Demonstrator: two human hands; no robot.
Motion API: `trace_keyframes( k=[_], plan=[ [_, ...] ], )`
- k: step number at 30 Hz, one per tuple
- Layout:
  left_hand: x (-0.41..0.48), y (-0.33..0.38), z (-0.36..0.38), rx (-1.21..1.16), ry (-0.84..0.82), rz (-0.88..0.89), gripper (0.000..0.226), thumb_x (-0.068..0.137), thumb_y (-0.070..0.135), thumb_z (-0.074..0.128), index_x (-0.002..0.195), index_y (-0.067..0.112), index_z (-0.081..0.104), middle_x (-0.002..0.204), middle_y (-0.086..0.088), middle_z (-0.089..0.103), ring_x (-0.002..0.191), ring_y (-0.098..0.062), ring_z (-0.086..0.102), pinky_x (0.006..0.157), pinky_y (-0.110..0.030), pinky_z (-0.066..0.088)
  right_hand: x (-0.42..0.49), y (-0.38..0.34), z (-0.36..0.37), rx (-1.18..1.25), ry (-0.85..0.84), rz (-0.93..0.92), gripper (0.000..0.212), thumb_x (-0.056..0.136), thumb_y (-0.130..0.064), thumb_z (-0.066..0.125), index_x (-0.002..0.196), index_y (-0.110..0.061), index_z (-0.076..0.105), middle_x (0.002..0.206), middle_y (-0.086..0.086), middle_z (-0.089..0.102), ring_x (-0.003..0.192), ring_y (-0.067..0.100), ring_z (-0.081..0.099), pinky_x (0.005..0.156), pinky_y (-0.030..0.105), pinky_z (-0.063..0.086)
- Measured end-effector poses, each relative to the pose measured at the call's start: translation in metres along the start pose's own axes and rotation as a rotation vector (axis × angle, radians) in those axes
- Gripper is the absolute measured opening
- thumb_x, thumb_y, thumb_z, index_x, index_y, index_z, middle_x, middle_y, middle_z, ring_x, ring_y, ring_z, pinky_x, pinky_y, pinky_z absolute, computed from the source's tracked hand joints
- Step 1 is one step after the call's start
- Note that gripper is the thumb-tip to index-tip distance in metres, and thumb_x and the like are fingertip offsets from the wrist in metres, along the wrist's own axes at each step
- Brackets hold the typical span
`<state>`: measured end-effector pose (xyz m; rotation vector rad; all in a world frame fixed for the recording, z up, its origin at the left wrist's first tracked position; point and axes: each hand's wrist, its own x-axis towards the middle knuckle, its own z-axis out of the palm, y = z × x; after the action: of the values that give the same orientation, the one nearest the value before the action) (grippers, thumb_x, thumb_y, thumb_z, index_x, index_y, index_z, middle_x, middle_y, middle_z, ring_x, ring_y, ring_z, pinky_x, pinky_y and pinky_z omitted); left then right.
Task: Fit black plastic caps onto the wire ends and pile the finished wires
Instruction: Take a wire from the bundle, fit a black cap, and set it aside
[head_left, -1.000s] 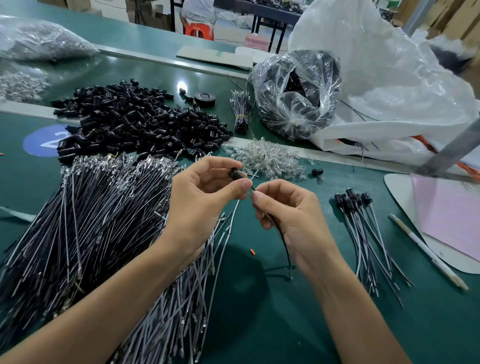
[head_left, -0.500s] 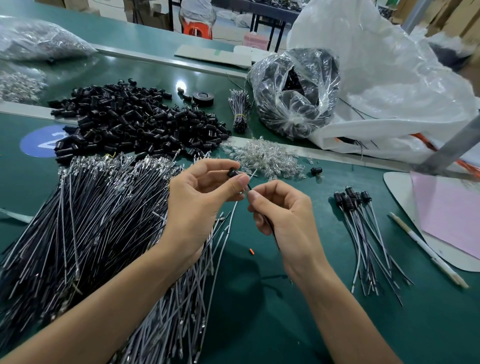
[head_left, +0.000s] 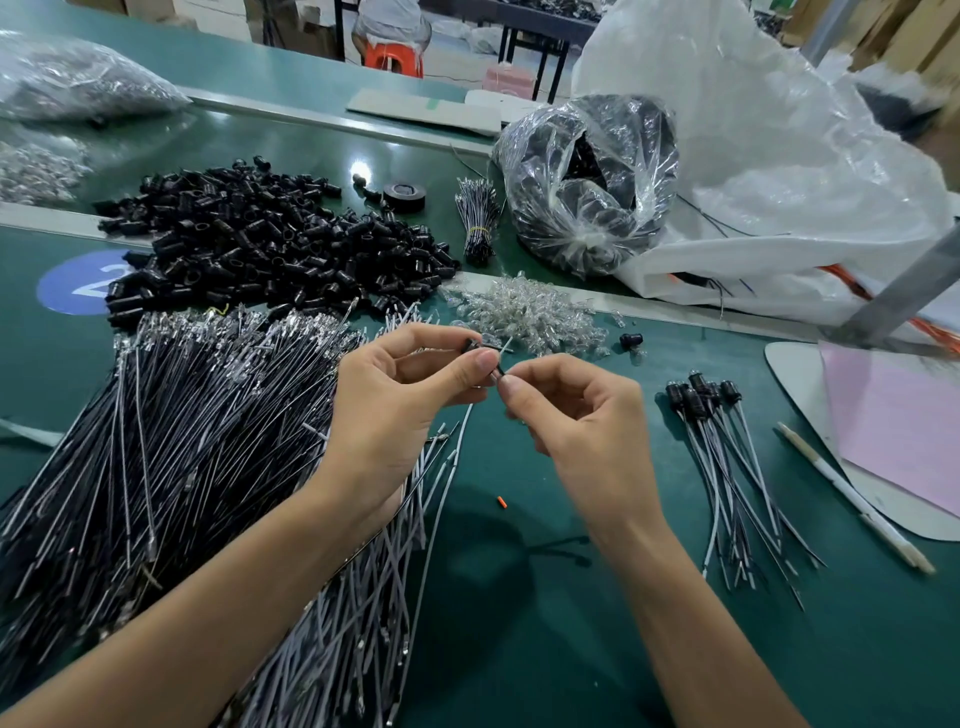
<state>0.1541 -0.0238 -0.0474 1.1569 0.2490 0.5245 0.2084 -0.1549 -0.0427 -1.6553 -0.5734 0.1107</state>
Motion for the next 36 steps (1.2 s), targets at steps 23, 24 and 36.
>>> trace_keyframes(
  k=[23, 24, 36],
  plan=[
    [-0.0008, 0.0010, 0.0006, 0.040, 0.010, 0.007, 0.032, 0.057, 0.023, 0.081, 0.085, 0.010, 0.071, 0.080, -0.009, 0.076, 0.071, -0.014, 0.071, 0.069, -0.022, 0.056, -0.0007, 0.0013, 0.0033, -0.133, -0.024, -0.138, 0.011, 0.090, -0.009, 0.068, 0.081, -0.013, 0.071, 0.066, -0.001, 0.068, 0.049, 0.008, 0.061, 0.050, 0.011, 0.041],
    [-0.0008, 0.0010, 0.0003, 0.053, 0.004, 0.001, 0.032, 0.057, 0.024, 0.081, 0.084, 0.011, 0.072, 0.082, -0.010, 0.076, 0.073, -0.015, 0.071, 0.069, -0.022, 0.056, -0.0007, 0.0015, 0.0031, -0.134, -0.018, -0.139, 0.010, 0.089, -0.008, 0.069, 0.081, -0.013, 0.072, 0.066, -0.001, 0.068, 0.050, 0.008, 0.062, 0.050, 0.011, 0.041],
    [-0.0033, -0.0005, 0.0029, 0.047, -0.034, -0.033, 0.022, 0.061, 0.015, 0.080, 0.079, 0.008, 0.070, 0.079, -0.013, 0.075, 0.065, -0.021, 0.071, 0.068, -0.031, 0.060, -0.0007, -0.0031, 0.0013, -0.016, 0.021, -0.056, 0.030, 0.076, -0.005, 0.080, 0.091, -0.019, 0.058, 0.067, -0.002, 0.074, 0.058, 0.014, 0.071, 0.055, 0.019, 0.053]
  ],
)
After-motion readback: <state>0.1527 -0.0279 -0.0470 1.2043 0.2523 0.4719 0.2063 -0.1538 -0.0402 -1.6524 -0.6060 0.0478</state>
